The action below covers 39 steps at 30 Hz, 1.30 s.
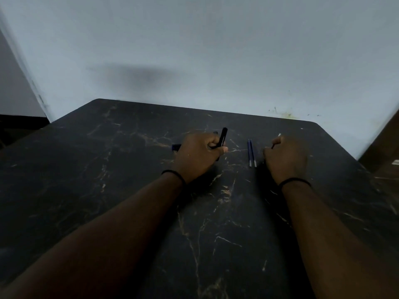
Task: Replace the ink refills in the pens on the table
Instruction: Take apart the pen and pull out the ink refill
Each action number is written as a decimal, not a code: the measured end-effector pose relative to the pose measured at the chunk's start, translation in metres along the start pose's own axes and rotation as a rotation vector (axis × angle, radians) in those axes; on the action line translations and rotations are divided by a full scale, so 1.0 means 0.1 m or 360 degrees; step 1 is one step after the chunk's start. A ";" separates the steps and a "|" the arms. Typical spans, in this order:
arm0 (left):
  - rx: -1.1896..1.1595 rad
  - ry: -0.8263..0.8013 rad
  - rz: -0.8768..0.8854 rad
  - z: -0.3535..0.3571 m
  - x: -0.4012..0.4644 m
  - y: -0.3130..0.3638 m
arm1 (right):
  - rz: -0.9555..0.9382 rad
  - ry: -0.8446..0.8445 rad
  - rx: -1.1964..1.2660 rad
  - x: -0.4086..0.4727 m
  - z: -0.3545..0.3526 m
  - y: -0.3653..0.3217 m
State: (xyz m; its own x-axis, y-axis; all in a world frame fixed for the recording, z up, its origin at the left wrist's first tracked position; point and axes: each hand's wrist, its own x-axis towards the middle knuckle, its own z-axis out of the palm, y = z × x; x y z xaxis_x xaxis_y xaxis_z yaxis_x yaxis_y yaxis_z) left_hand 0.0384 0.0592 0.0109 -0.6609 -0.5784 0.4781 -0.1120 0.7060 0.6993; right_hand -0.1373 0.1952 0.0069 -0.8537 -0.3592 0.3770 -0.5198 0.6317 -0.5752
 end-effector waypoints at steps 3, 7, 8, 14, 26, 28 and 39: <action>0.0028 0.0029 0.0014 0.00 -0.01 -0.01 | -0.0027 -0.0048 -0.0122 0.00 0.00 0.00; 0.0048 0.0027 0.0032 0.01 0.01 -0.01 | 0.0047 -0.0127 -0.0180 0.00 0.02 -0.03; 0.0042 0.0032 0.0031 0.01 0.01 -0.01 | 0.0054 -0.0155 -0.0200 0.00 0.03 -0.03; 0.0064 0.0038 0.0047 0.01 0.01 -0.01 | 0.0065 -0.0232 -0.0223 0.00 0.07 -0.01; 0.0070 0.0049 0.0050 0.02 0.01 -0.01 | -0.0029 -0.0185 -0.0235 0.02 0.07 0.00; 0.0065 0.0051 0.0048 0.02 0.01 -0.01 | -0.0053 -0.0173 -0.0218 0.00 0.07 -0.01; 0.0039 0.0079 0.0042 0.01 0.01 -0.01 | -0.0077 -0.0258 -0.0246 -0.08 0.03 -0.21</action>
State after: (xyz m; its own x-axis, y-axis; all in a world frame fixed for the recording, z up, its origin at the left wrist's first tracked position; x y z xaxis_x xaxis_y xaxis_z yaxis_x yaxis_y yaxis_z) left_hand 0.0371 0.0582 0.0101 -0.6265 -0.5785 0.5223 -0.1137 0.7308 0.6730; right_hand -0.1203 0.1831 0.0140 -0.8282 -0.4894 0.2730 -0.5600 0.7041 -0.4365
